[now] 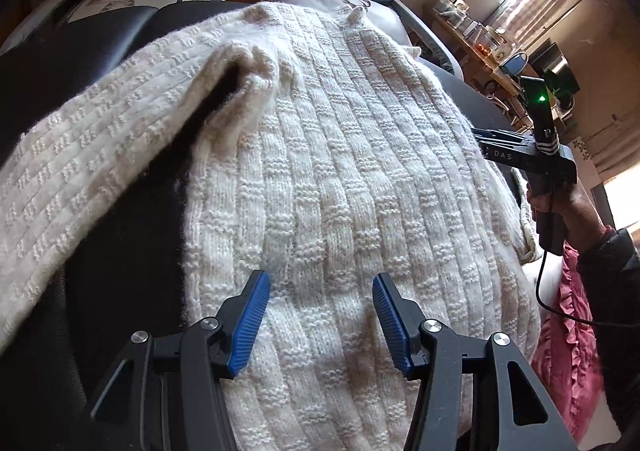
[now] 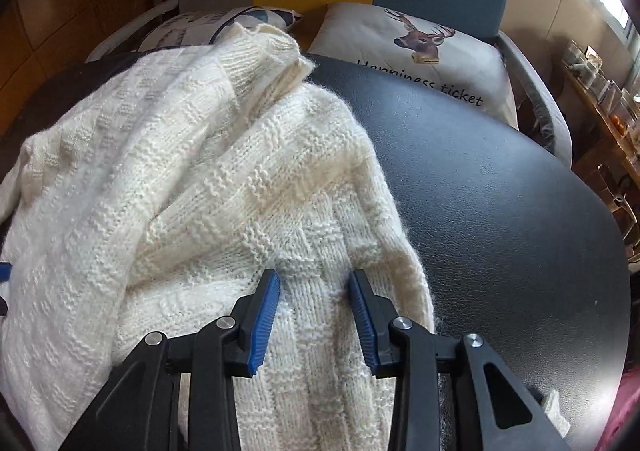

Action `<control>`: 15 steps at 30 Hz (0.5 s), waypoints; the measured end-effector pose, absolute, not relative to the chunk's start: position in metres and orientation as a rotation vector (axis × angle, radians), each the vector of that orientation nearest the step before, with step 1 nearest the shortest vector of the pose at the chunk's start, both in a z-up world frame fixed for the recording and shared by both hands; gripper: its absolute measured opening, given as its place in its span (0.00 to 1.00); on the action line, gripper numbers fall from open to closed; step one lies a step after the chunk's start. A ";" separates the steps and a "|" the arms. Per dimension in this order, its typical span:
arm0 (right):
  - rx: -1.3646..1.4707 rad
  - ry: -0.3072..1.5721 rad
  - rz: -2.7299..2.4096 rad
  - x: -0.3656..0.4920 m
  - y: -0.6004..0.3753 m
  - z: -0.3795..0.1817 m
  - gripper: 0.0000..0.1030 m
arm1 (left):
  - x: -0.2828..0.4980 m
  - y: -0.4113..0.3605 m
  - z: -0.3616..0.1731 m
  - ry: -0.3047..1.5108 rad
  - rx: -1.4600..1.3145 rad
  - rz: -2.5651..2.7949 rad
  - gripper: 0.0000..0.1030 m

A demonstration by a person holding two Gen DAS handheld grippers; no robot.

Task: Fold clothes

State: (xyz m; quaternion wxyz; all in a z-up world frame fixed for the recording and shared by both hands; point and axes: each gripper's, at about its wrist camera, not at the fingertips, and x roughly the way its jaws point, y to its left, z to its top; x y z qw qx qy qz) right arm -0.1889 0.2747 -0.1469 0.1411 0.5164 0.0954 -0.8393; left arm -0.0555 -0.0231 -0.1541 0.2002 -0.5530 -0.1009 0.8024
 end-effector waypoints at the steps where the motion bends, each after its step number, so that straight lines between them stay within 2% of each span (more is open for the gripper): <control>1: 1.491 0.259 -2.429 -0.189 0.277 -0.146 0.35 | -0.056 -0.023 -0.153 -0.283 -1.551 2.244 0.53; 5: 1.520 0.122 -2.455 -0.177 0.284 -0.131 0.35 | -0.050 -0.031 -0.137 -0.349 -1.525 2.272 0.54; 8: 1.401 -0.028 -2.406 -0.135 0.282 -0.107 0.35 | -0.036 -0.043 -0.120 -0.400 -1.464 2.282 0.54; 10: 1.355 -0.060 -2.341 -0.102 0.280 -0.099 0.37 | -0.021 -0.048 -0.111 -0.374 -1.429 2.287 0.54; 15: 1.357 -0.202 -2.136 -0.020 0.279 -0.101 0.37 | 0.020 -0.049 -0.115 -0.179 -1.460 2.302 0.54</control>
